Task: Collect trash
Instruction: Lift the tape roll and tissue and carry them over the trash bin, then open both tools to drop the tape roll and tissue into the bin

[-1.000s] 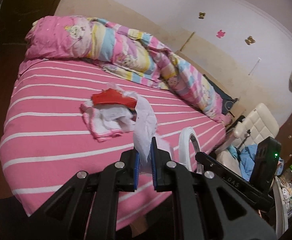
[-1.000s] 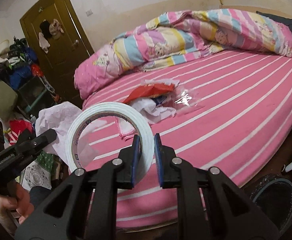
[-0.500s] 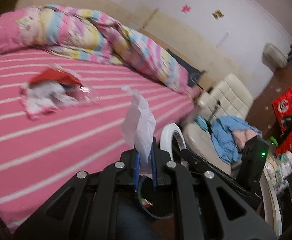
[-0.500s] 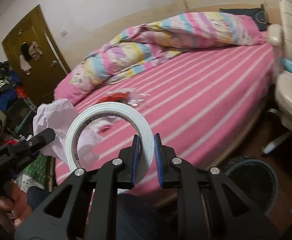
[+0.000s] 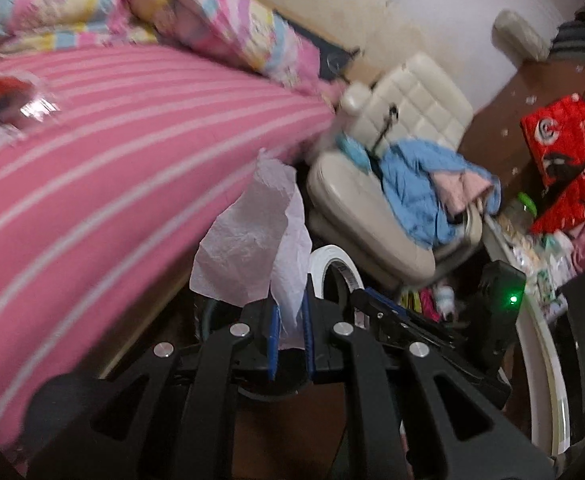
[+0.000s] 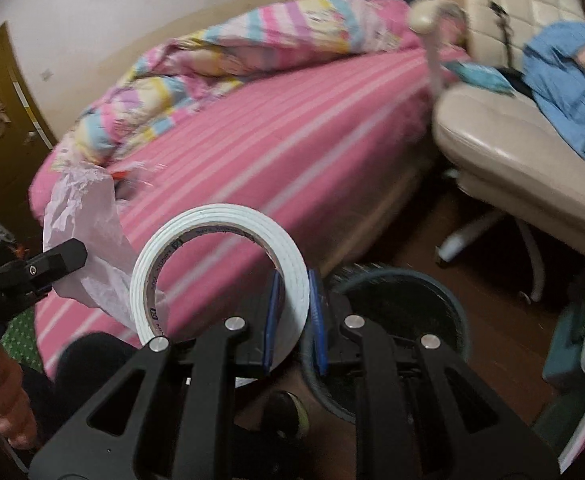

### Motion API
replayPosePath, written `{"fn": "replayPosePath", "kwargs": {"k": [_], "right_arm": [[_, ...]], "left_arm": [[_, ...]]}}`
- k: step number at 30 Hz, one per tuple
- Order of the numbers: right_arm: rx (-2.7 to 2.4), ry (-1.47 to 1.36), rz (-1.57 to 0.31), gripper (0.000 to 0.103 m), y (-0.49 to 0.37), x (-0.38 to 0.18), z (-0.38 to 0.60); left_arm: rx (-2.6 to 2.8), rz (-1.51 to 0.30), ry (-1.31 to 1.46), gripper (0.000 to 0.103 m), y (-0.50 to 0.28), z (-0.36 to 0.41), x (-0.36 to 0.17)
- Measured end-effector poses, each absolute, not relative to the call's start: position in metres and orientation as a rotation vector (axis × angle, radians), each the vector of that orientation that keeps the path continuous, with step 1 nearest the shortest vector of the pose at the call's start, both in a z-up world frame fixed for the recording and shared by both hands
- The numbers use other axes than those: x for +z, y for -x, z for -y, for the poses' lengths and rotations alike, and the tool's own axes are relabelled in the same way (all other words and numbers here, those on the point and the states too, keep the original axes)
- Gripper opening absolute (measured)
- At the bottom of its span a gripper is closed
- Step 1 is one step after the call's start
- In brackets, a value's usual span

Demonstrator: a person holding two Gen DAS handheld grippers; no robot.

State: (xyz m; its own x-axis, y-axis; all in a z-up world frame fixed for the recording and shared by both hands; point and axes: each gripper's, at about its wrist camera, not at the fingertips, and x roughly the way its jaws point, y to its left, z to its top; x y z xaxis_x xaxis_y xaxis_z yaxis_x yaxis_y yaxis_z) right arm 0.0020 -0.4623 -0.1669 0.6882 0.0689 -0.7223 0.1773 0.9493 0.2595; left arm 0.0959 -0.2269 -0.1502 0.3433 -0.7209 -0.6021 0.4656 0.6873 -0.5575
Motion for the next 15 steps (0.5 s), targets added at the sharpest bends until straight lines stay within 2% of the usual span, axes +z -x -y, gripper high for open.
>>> {"fn": "replayPosePath", "kwargs": {"k": [15], "right_arm": [[-0.241, -0.389, -0.985, 0.016, 0.017, -0.26, 0.541]], "left_arm": [[-0.965, -1.264, 0.112, 0.01, -0.116, 0.359, -0.264]]}}
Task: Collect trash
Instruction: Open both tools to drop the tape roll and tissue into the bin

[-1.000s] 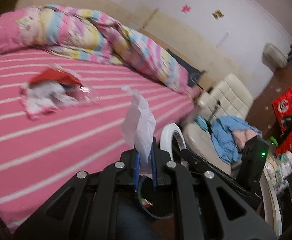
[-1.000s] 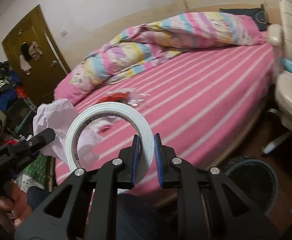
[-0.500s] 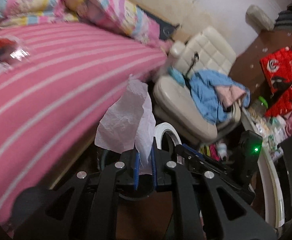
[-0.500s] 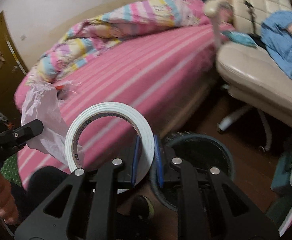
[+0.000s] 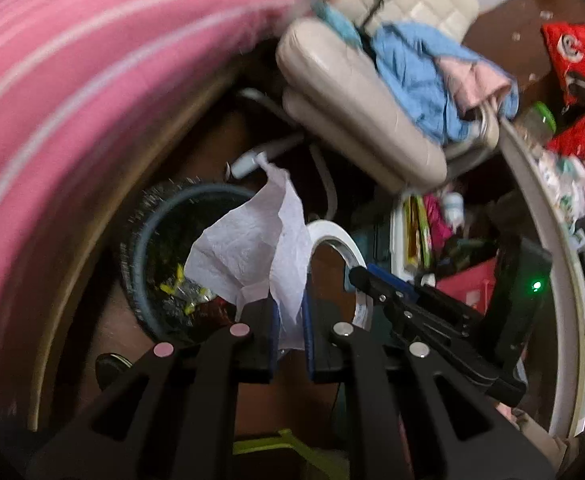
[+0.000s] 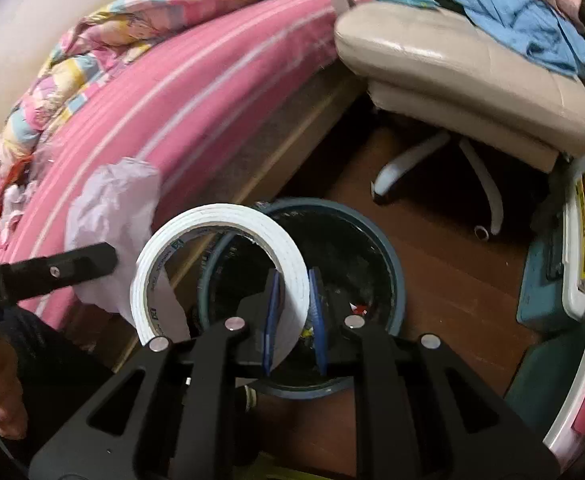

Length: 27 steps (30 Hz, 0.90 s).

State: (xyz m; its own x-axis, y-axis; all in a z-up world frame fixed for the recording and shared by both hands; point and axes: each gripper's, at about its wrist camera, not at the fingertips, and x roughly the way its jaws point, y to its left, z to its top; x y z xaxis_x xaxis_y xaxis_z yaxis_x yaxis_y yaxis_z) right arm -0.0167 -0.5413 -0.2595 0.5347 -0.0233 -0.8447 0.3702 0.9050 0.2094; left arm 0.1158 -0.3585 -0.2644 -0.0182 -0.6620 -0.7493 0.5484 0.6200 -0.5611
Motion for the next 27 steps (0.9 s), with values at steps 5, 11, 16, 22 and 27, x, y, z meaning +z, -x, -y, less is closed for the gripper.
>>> {"fn": "replayPosePath", "kwargs": {"k": [5, 11, 16, 22, 27], "right_arm": [[-0.287, -0.403, -1.036, 0.016, 0.012, -0.285, 0.554], [-0.322, -0.392, -1.092, 0.02, 0.002, -0.313, 0.56], [-0.42, -0.353, -1.095, 0.06, -0.001, -0.32, 0.566], [-0.448, -0.361, -1.054, 0.077, 0.006, -0.309, 0.565], [-0.415, -0.349, -0.984, 0.081, 0.009, -0.288, 0.552]], "left_arm": [[-0.965, -1.329, 0.012, 0.01, -0.116, 0.389, -0.294], [-0.895, -1.403, -0.056, 0.041, -0.129, 0.411, -0.323], [-0.85, -1.366, -0.129, 0.08, -0.132, 0.42, -0.328], [-0.787, -1.357, -0.063, 0.087, -0.143, 0.407, -0.32], [-0.708, -1.309, -0.018, 0.088, -0.148, 0.391, -0.302]]}}
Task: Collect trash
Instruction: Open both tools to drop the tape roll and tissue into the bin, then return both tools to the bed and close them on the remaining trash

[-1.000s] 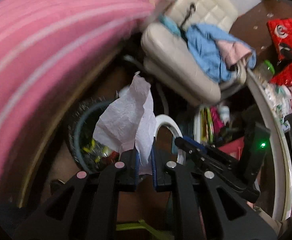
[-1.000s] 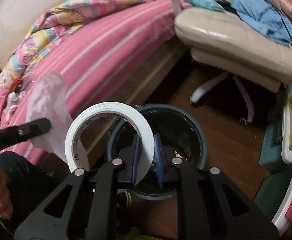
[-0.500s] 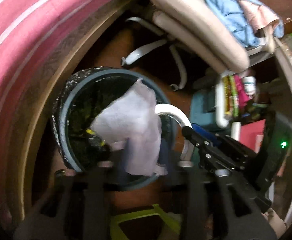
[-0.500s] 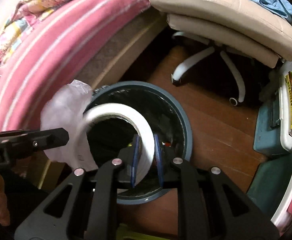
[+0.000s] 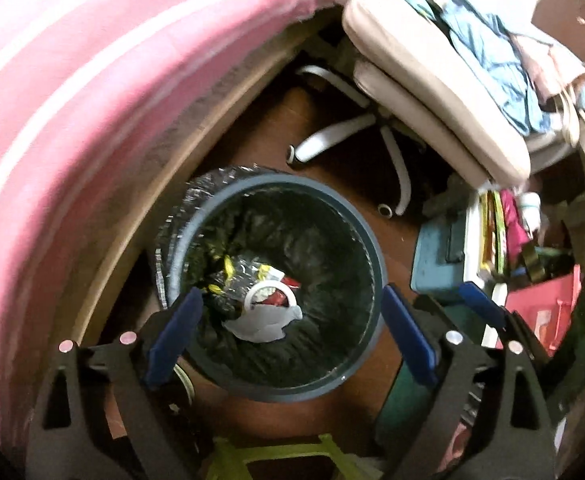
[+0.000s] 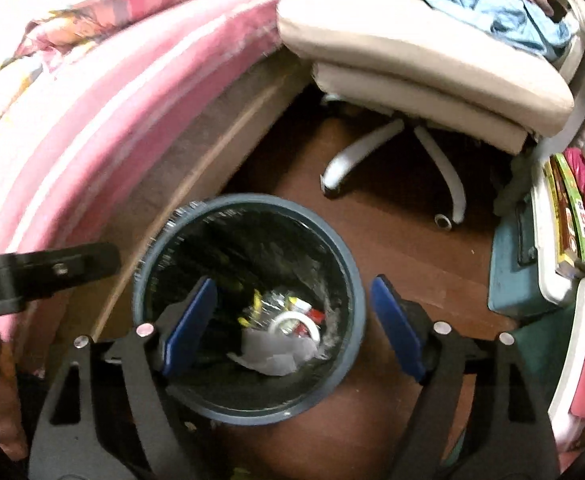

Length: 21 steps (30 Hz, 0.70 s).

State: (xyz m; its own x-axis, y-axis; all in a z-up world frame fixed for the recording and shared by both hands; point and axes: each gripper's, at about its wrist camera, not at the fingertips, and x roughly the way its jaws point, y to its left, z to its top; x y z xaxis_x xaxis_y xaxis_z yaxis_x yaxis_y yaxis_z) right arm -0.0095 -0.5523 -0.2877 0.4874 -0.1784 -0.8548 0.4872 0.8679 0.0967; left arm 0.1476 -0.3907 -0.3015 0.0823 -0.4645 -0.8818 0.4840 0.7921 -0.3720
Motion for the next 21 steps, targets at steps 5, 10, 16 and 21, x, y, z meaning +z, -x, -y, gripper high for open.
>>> {"fn": "replayPosePath", "kwargs": {"k": [5, 10, 16, 21], "right_arm": [[-0.353, -0.325, -0.904, 0.084, 0.006, -0.251, 0.531], [-0.268, -0.306, -0.813, 0.084, -0.004, -0.203, 0.505], [-0.138, -0.265, -0.703, 0.085, -0.022, -0.145, 0.452], [-0.004, -0.21, -0.638, 0.085, -0.043, -0.109, 0.393]], "left_arm": [[-0.698, -1.225, 0.057, 0.089, -0.142, 0.362, -0.268], [-0.667, -1.107, 0.192, 0.089, -0.143, 0.323, -0.232], [-0.626, -0.948, 0.389, 0.09, -0.141, 0.249, -0.182], [-0.545, -0.824, 0.438, 0.092, -0.134, 0.174, -0.147]]}}
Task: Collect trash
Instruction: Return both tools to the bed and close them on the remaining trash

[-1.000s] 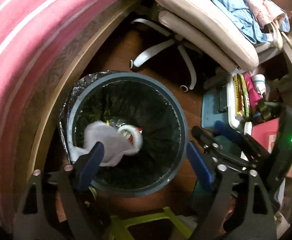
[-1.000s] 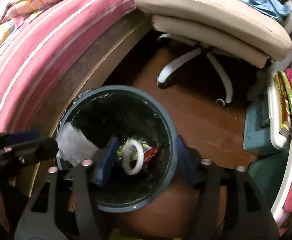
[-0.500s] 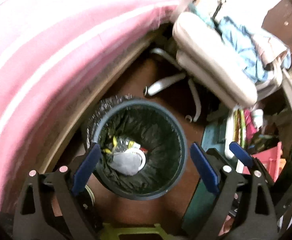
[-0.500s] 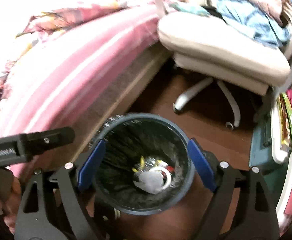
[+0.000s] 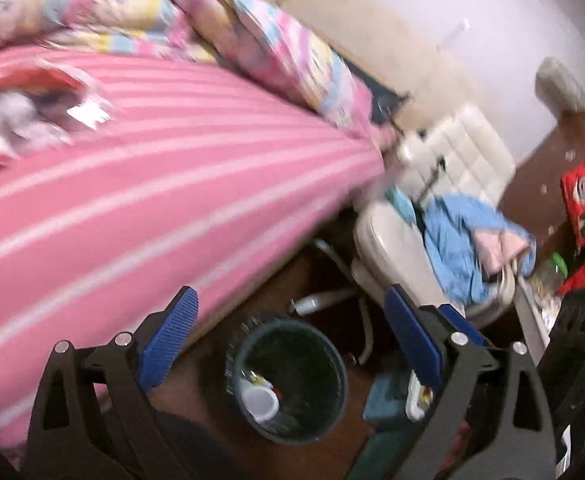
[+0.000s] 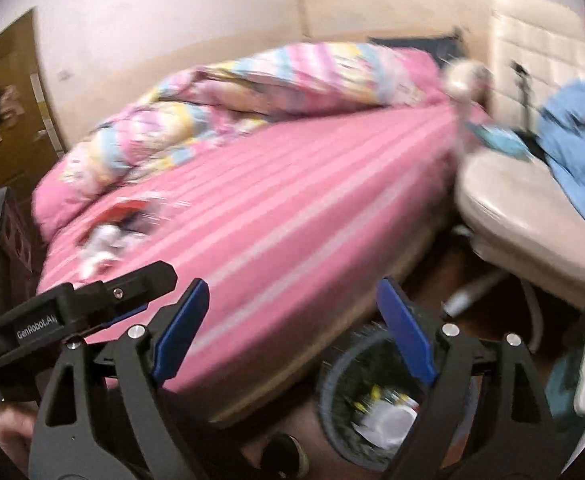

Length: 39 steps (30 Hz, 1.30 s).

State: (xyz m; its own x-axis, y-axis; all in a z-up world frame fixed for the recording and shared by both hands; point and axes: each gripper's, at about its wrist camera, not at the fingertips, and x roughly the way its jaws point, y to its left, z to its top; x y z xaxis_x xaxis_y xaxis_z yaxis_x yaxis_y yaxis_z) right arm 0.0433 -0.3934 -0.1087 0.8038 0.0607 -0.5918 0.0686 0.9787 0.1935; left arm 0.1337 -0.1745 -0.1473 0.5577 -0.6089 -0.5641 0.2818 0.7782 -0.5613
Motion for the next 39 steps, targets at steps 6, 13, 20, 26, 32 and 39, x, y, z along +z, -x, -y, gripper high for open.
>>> {"fn": "replayPosePath", "kwargs": {"k": [6, 13, 20, 26, 32, 39], "right_arm": [[0.152, -0.182, -0.586, 0.086, -0.077, -0.085, 0.319], [0.345, -0.077, -0.539, 0.086, -0.125, -0.091, 0.214], [0.499, -0.043, -0.578, 0.086, -0.19, -0.131, 0.131], [0.542, 0.036, -0.653, 0.07, -0.229, -0.17, 0.092], [0.519, 0.064, -0.654, 0.066, -0.264, -0.186, 0.076], [0.513, 0.044, -0.682, 0.055, -0.296, -0.196, 0.071]], "left_arm": [[-0.384, -0.749, 0.508, 0.092, -0.135, 0.076, -0.132], [-0.21, -0.744, 0.515, 0.092, -0.144, -0.029, -0.152], [-0.108, -0.771, 0.518, 0.092, -0.177, -0.104, -0.189], [-0.143, -0.745, 0.453, 0.092, -0.215, -0.121, -0.205], [-0.155, -0.777, 0.495, 0.092, -0.246, -0.128, -0.222], [-0.242, -0.832, 0.492, 0.068, -0.274, -0.119, -0.24]]}}
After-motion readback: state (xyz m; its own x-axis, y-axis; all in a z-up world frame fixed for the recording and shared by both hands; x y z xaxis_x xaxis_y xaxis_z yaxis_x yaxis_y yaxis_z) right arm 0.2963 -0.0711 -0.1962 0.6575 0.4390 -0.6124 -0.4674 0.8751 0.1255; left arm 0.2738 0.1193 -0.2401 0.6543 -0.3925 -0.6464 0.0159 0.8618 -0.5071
